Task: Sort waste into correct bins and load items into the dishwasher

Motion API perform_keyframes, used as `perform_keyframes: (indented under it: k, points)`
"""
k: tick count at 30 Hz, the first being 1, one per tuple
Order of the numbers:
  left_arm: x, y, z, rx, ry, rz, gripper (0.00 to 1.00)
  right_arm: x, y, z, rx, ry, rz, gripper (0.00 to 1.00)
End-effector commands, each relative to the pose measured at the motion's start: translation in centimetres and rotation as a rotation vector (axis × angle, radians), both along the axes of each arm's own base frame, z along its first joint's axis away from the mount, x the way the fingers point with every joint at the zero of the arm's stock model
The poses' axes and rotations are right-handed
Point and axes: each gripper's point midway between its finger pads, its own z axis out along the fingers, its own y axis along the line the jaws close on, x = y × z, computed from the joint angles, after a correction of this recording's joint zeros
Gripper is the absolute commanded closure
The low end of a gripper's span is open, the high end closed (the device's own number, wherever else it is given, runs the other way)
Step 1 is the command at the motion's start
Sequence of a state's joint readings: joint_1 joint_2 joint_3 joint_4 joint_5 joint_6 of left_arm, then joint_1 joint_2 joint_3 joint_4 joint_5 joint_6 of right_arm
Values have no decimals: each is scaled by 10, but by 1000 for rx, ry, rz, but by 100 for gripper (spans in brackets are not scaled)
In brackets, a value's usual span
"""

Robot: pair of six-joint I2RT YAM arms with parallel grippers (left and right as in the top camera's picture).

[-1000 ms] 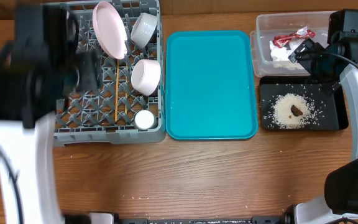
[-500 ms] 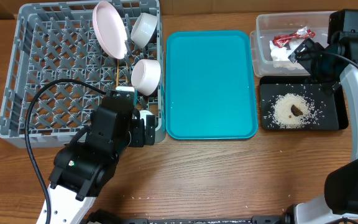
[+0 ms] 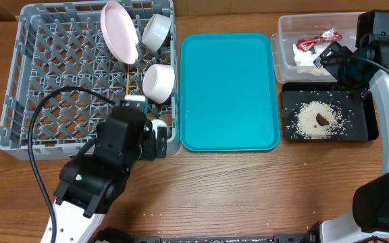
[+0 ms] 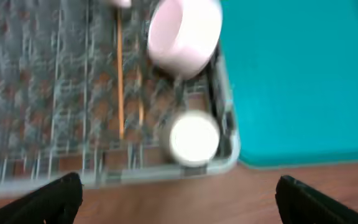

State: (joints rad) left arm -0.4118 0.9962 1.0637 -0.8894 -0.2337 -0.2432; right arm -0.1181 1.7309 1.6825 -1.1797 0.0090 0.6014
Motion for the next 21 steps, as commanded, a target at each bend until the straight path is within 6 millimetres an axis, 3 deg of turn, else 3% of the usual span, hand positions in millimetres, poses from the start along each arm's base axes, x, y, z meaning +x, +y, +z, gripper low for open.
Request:
perform_keyframes:
  k: [1, 4, 10, 21]
  points:
    - [21, 0, 10, 137, -188, -145, 0, 1, -4, 3, -17, -9, -6, 0]
    - [25, 6, 12, 112, -387, -194, 0, 1, -4, 3, -17, -9, -6, 0]
    - [2, 47, -2, 59, -651, -96, 0, 1, -4, 3, -17, -9, -6, 0]
    - [-23, 79, -50, 84, -720, 0, 0, 1, -4, 3, -17, -9, -6, 0]
